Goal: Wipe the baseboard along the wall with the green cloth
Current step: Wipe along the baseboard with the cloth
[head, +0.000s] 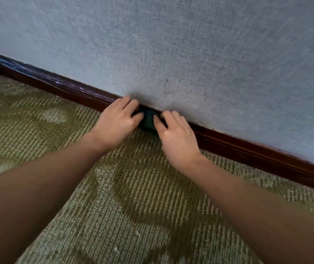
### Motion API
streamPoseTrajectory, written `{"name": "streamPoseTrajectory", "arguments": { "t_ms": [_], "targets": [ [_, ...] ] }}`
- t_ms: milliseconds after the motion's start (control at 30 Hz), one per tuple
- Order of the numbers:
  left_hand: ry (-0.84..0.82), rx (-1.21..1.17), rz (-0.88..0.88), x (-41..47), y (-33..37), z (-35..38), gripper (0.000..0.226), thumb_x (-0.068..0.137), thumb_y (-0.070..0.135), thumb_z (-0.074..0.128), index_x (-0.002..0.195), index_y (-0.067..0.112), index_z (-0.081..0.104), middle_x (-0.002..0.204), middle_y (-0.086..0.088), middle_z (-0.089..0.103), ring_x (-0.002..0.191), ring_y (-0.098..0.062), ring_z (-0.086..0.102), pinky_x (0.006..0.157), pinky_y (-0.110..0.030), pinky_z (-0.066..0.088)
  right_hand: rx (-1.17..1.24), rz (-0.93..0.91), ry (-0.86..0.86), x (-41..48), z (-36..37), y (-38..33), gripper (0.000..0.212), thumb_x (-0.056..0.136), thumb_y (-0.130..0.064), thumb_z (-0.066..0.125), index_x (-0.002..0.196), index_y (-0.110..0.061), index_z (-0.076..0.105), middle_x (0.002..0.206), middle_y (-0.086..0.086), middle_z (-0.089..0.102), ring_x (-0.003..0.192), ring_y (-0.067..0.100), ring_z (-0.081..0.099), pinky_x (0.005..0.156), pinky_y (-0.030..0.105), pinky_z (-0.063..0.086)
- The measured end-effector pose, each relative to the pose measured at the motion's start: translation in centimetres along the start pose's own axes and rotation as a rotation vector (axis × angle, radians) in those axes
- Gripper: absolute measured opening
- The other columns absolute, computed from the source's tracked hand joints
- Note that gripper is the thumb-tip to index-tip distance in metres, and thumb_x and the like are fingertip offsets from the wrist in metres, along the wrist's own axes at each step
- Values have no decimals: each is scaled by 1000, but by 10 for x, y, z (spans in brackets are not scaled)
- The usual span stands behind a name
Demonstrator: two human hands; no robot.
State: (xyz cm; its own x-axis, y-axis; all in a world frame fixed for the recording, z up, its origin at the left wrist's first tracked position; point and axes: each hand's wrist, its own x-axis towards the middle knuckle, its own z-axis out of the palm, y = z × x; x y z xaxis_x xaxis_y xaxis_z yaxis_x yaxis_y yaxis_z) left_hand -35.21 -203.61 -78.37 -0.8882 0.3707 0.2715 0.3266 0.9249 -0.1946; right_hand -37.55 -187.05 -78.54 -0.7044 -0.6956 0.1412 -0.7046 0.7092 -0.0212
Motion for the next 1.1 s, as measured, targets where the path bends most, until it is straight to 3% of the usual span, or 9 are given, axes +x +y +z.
{"name": "streamPoseTrajectory", "arguments": {
  "t_ms": [133, 200, 300, 433, 600, 800, 1100],
  "targets": [
    [17, 0, -9, -2, -1, 2, 19, 56, -11, 74, 73, -5, 67, 74, -22, 58, 70, -36, 59, 60, -36, 48, -98, -29, 59, 6, -2, -6, 26, 69, -6, 70, 95, -2, 70, 93, 9, 61, 87, 24, 58, 77, 29, 42],
    [-6, -3, -26, 1, 0, 0, 20, 51, -13, 73, 68, -4, 65, 73, -22, 58, 70, -36, 59, 60, -35, 48, -142, -71, -31, 9, -4, -9, 30, 77, -8, 66, 106, -1, 64, 108, 10, 56, 100, 24, 52, 86, 29, 40],
    [-51, -32, -86, 7, 5, -6, 23, 46, -15, 73, 62, -4, 62, 70, -23, 57, 67, -37, 58, 58, -36, 49, -98, -109, -125, 11, -1, -8, 39, 90, -5, 45, 128, 1, 44, 129, 12, 35, 119, 27, 31, 98, 31, 25],
    [-75, -46, -93, 6, 19, -15, 21, 47, -11, 77, 62, -5, 63, 71, -22, 58, 68, -36, 58, 58, -36, 50, -164, -119, -154, 1, -10, 1, 51, 85, -6, 54, 133, 0, 37, 128, 11, 32, 118, 26, 29, 98, 30, 23],
    [-61, -22, -24, 24, 50, -21, 26, 43, 1, 85, 58, 3, 64, 72, -15, 61, 70, -31, 60, 61, -29, 50, -214, -81, -178, -23, -25, 25, 42, 90, -7, 46, 131, 0, 41, 125, 13, 39, 117, 28, 36, 98, 32, 28],
    [-57, 28, 31, 29, 53, -24, 21, 48, 0, 83, 61, 2, 66, 74, -17, 62, 73, -33, 62, 64, -32, 52, -210, -55, -176, -32, -30, 32, 40, 93, -9, 39, 132, 0, 41, 125, 14, 40, 116, 30, 36, 97, 33, 28],
    [-121, 54, 53, 20, 30, -25, 25, 41, -4, 82, 59, 1, 65, 72, -18, 61, 69, -35, 62, 61, -33, 52, -202, -100, -180, -12, -19, 16, 42, 93, -7, 38, 134, 0, 35, 127, 15, 34, 117, 29, 31, 96, 34, 25]
  ]
}}
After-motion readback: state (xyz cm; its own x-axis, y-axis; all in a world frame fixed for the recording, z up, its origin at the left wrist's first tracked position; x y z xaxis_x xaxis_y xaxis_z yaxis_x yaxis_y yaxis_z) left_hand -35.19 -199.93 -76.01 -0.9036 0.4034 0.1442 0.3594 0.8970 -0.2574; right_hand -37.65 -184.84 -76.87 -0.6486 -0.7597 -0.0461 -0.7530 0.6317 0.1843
